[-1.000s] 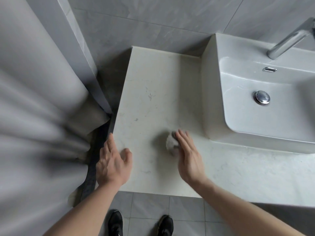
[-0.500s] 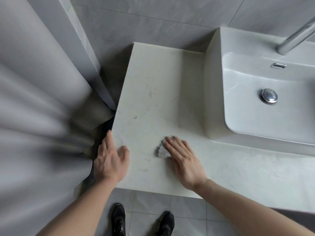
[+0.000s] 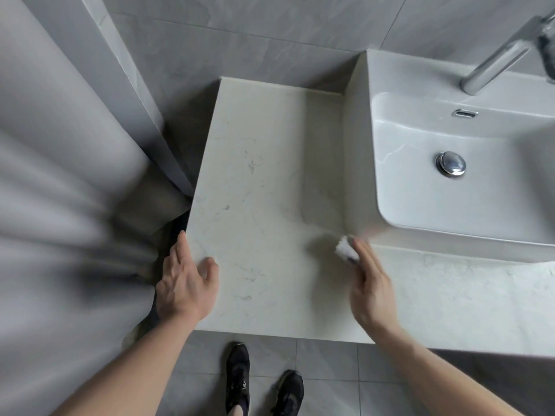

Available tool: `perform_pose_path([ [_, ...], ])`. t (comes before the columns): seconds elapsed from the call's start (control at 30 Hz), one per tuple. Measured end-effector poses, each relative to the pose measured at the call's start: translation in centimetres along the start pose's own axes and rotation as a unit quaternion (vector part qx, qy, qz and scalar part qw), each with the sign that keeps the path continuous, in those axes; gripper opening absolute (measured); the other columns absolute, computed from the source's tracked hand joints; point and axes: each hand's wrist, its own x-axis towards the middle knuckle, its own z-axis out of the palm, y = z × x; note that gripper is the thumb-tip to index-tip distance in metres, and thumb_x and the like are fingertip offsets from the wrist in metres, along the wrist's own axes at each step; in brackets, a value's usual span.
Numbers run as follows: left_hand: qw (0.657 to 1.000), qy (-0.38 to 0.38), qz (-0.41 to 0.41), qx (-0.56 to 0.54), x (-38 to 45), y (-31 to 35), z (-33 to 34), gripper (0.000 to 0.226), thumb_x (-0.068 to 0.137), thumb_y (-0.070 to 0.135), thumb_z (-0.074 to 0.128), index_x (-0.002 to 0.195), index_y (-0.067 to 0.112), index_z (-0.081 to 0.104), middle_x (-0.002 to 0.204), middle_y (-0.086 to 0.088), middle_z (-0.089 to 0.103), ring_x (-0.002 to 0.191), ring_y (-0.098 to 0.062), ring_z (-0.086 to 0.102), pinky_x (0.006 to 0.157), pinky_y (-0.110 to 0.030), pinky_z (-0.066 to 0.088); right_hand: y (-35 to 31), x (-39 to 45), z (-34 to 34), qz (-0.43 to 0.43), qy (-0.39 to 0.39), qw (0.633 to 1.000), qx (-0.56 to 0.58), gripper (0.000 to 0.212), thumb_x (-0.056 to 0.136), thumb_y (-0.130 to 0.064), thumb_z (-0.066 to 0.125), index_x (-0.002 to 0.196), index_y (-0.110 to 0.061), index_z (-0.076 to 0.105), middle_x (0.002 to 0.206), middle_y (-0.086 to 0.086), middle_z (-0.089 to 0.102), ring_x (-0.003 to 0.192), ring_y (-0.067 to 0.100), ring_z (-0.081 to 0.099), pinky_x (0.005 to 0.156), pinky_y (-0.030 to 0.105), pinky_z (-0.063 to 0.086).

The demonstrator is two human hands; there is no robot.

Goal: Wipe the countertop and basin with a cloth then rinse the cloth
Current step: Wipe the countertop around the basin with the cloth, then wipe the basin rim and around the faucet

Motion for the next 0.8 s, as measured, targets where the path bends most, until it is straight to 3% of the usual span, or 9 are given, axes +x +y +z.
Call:
perform_pose_path([
  [0.1, 1.0, -0.013, -0.004, -0.003, 0.0, 0.0, -0.2, 0.084, 0.088, 0.054, 0.031, 0.162, 0.02, 0.011, 0.162, -0.012, 0.034, 0.137, -0.04, 0.044, 0.097, -0.055, 0.046, -3.6, 0.6, 5.1, -0.058, -0.063, 0.996, -0.032, 0.049, 0.106, -0.006, 0.043, 0.154, -0.016, 0.049, 0.163, -0.001, 0.042, 0.156, 0.023, 0.028, 0.127, 0.043, 0.025],
  [0.2, 1.0, -0.022, -0.003, 0.001, 0.0, 0.1, -0.3, 0.084, 0.088, 0.055, 0.029, 0.162, 0.018, 0.01, 0.161, -0.013, 0.034, 0.137, -0.04, 0.044, 0.097, -0.054, 0.046, -4.6, -0.1, 7.7, -0.091, -0.086, 0.99, -0.069, 0.057, 0.101, -0.009, 0.047, 0.157, -0.018, 0.043, 0.167, -0.002, 0.035, 0.158, 0.024, 0.023, 0.129, 0.043, 0.018],
  [0.33, 0.999, -0.044, 0.007, -0.003, 0.2, -0.4, -0.7, 0.084, 0.091, 0.053, 0.028, 0.162, 0.012, 0.008, 0.16, -0.018, 0.033, 0.137, -0.042, 0.041, 0.101, -0.055, 0.045, -1.1, -3.5, 3.6, -0.148, -0.141, 0.973, -0.108, 0.055, 0.105, -0.015, 0.041, 0.16, -0.021, 0.038, 0.168, -0.009, 0.029, 0.159, 0.015, 0.019, 0.129, 0.038, 0.019],
  [0.43, 0.997, -0.078, 0.018, -0.003, 0.6, -0.7, -1.1, 0.078, 0.1, 0.044, 0.039, 0.162, 0.009, 0.006, 0.161, -0.021, 0.029, 0.139, -0.042, 0.038, 0.106, -0.054, 0.041, 2.5, -5.7, -1.3, -0.084, -0.151, 0.975, -0.138, 0.069, 0.098, -0.001, 0.044, 0.161, -0.026, 0.034, 0.168, -0.018, 0.023, 0.159, 0.01, 0.017, 0.127, 0.038, 0.026],
  [0.53, 0.997, -0.077, 0.0, 0.008, 1.0, 0.3, -2.2, 0.074, 0.096, 0.032, 0.048, 0.158, 0.005, 0.017, 0.16, -0.022, 0.031, 0.139, -0.043, 0.037, 0.108, -0.053, 0.039, 1.8, -5.3, -5.5, 0.0, -0.124, 0.985, -0.117, 0.061, 0.101, -0.002, 0.049, 0.153, -0.034, 0.049, 0.155, -0.031, 0.036, 0.144, 0.012, 0.049, 0.108, 0.034, 0.05],
  [0.6, 0.998, -0.064, 0.003, 0.029, 1.0, 2.1, -3.0, 0.076, 0.09, 0.026, 0.055, 0.155, 0.002, 0.024, 0.161, -0.022, 0.03, 0.141, -0.043, 0.034, 0.115, -0.052, 0.034, -0.4, -3.4, -8.0, 0.005, -0.083, 0.993, -0.089, 0.055, 0.102, -0.005, 0.05, 0.147, -0.036, 0.055, 0.15, -0.029, 0.048, 0.127, 0.012, 0.062, 0.095, 0.03, 0.055],
  [0.7, 0.993, -0.073, 0.085, 0.046, 1.2, 6.7, -3.9, 0.073, 0.093, 0.028, 0.057, 0.157, 0.005, 0.029, 0.167, -0.016, 0.023, 0.149, -0.037, 0.028, 0.123, -0.048, 0.024, -4.0, 0.8, -11.1, -0.027, -0.003, 1.0, -0.011, 0.044, 0.108, -0.01, 0.046, 0.145, -0.031, 0.057, 0.147, -0.021, 0.057, 0.127, 0.005, 0.061, 0.099, 0.025, 0.052],
  [0.8, 0.983, -0.099, 0.154, -0.006, 1.6, 13.0, -4.1, 0.062, 0.099, 0.033, 0.053, 0.156, 0.015, 0.036, 0.168, -0.002, 0.022, 0.15, -0.028, 0.026, 0.122, -0.042, 0.028, -6.5, 6.3, -13.5, -0.045, 0.069, 0.995, 0.058, 0.04, 0.108, -0.007, 0.045, 0.142, -0.023, 0.06, 0.144, -0.017, 0.06, 0.131, -0.002, 0.055, 0.107, 0.013, 0.041],
])
